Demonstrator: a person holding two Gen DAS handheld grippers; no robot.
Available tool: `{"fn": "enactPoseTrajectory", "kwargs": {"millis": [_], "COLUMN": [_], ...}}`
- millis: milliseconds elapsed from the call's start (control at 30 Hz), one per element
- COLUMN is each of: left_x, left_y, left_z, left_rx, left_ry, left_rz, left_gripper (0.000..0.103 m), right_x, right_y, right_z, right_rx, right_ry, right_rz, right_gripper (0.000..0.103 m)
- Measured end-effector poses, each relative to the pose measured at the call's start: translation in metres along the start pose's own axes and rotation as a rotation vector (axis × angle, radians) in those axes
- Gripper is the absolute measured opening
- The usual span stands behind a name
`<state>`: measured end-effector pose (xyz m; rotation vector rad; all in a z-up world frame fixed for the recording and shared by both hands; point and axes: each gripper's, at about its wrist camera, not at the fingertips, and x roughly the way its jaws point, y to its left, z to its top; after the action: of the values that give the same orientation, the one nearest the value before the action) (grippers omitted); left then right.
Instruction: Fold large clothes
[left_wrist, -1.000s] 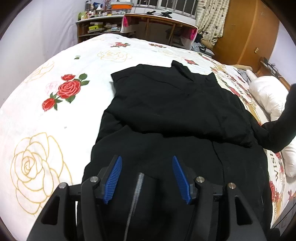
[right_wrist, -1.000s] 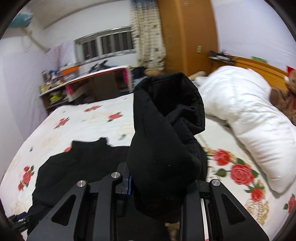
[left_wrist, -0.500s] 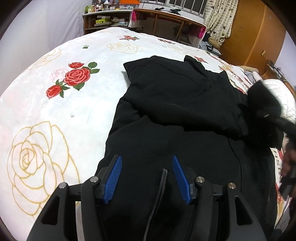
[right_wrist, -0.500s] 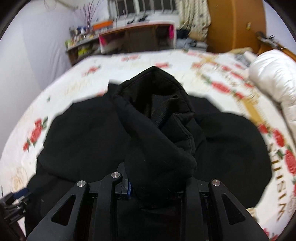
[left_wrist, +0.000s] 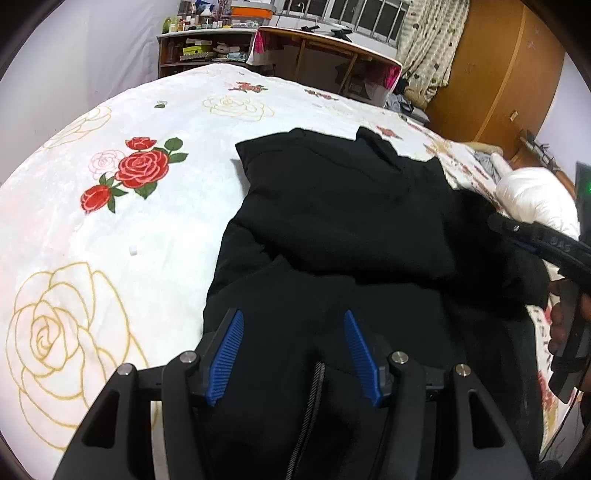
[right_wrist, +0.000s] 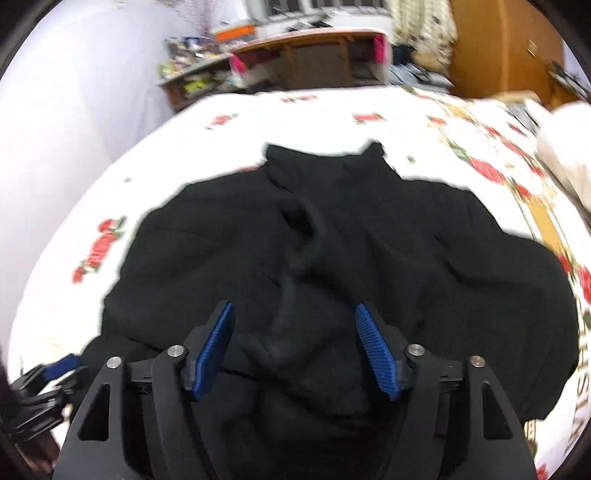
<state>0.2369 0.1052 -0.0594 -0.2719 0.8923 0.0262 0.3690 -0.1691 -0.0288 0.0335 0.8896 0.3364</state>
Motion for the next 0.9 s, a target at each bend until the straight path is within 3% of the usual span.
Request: {"fn": "enactPoseTrajectory", "kwargs": {"millis": [167,333,533,600,767,833,900], "left_x": [-0.011,-0.013,0.021,0.045,0.114,0.128,0.130], "left_y": [-0.010,-0.032,-0.078,-0.097,-0.136,-0.147,-0.156], "left_z": [0.013,0.038,0.065,0.066,0.060,0.060,0.065], "left_rx": [-0.004,0.003,0.011,-0.007,-0.053,-0.062,-0.055], "left_ry": [-0.034,-0.053,0.000,0.052,0.238,0.254,0.247], "left_rz": [-0.047,-0.126,-0.283,-0.344,-0.402,-0.424,-0.467], "left_gripper": [0.059,0.059,0.064,0.066,0.066,0.063,0.017], "right_x": [-0.039,-0.090,-0.107,-0.109,-0.080,-0.075,-0.068], "right_y": [0.024,0.038,0.008,-0.013,-0.075,-0.091,-0.108], "right_z": [0.021,0.034,0.009,-0.005,-0.044,-0.052,-0.056], "right_rx": [-0.055,-0.176,-0.095,-0.028,0.173,0.210,0.240], "right_ry": [-0.083,-0.310,-0.330,-0.329,-0.201,-0.187,-0.177], "right_rz": [0.044,-0.177,-0.305,-0.333,-0.355,-0.364,-0.376], "right_gripper": [0.069,0.069,0.069,0.069,0.069,0.069,0.069]}}
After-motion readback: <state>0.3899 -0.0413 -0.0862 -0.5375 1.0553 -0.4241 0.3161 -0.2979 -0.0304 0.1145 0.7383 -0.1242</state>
